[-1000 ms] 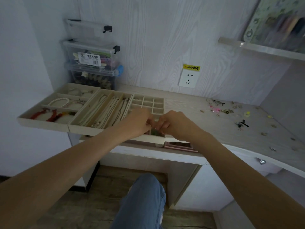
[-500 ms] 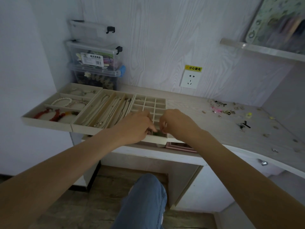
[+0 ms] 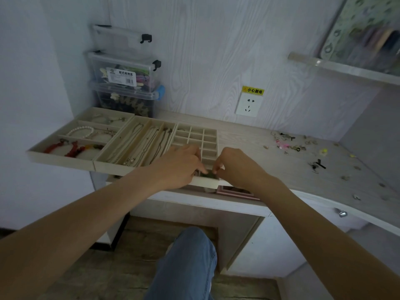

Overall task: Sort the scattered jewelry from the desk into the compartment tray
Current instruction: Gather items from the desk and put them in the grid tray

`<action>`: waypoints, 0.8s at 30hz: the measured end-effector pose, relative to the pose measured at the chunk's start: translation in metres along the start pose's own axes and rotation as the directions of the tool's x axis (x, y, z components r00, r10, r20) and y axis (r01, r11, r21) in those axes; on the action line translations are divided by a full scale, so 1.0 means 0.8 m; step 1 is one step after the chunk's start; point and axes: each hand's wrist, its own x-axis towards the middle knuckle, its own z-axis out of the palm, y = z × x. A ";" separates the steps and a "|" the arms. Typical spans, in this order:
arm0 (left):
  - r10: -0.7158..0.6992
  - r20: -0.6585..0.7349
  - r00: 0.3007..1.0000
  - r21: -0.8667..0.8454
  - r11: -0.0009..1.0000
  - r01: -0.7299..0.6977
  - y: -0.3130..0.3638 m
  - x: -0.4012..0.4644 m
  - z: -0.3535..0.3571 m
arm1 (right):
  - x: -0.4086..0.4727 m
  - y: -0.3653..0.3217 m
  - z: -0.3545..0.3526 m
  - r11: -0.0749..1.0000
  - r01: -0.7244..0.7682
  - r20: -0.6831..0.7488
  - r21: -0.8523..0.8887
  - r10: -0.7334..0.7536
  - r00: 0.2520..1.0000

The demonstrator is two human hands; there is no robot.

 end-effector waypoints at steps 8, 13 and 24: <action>-0.003 -0.056 0.998 0.013 1.000 0.004 -0.002 -0.004 -0.002 | 0.002 0.001 -0.001 0.999 -0.006 0.040 0.046 0.004 0.999; 0.014 -0.035 0.999 0.040 0.999 -0.012 0.000 -0.002 0.000 | 0.004 0.000 0.000 0.999 0.002 0.052 0.043 -0.004 0.999; 0.004 0.009 1.000 0.085 0.996 -0.005 0.008 -0.006 -0.011 | -0.002 0.004 -0.003 0.999 0.000 0.063 0.054 -0.004 0.998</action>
